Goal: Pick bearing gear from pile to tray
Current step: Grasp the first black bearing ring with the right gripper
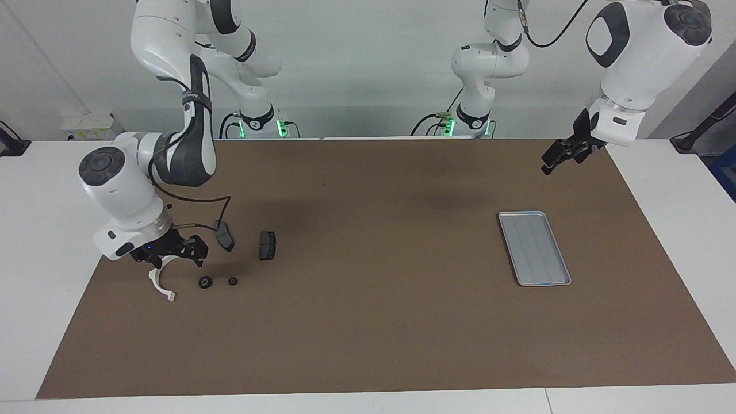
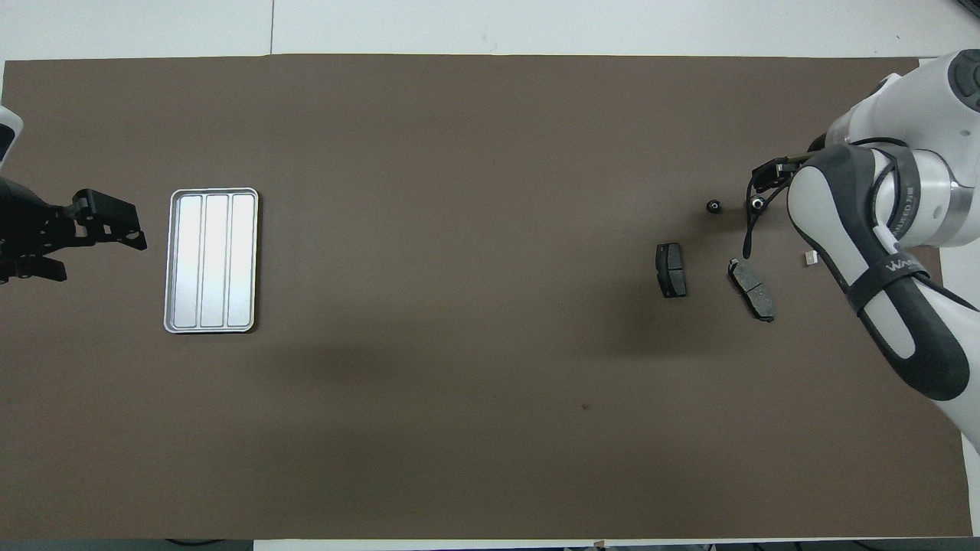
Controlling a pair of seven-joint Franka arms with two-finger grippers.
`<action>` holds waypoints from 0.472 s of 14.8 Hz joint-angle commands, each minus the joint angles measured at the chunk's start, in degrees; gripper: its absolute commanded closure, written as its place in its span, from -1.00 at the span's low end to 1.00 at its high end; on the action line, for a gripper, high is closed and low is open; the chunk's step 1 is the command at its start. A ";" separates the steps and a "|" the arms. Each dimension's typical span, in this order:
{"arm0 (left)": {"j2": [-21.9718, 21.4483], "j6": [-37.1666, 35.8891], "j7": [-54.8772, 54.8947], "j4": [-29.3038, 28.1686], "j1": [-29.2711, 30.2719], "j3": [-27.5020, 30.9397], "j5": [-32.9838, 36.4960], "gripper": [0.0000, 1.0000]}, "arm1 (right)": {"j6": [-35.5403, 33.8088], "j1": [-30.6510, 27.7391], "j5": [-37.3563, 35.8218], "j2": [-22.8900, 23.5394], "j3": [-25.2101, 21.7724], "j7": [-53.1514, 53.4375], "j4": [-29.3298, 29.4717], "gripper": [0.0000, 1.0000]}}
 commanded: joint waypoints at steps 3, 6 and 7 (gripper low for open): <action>-1.62 0.78 0.24 -1.76 0.42 -0.13 -0.75 -1.00 | 2.78 0.11 0.50 1.42 0.19 0.10 -1.62 -0.91; -1.62 1.13 0.32 -1.85 0.33 -0.13 -0.75 -1.00 | 2.95 0.11 0.50 1.68 0.19 0.10 -1.97 -0.91; -1.62 1.04 0.33 -1.85 0.33 -0.13 -0.75 -1.00 | 3.04 0.11 0.50 2.12 0.27 0.01 -1.97 -0.91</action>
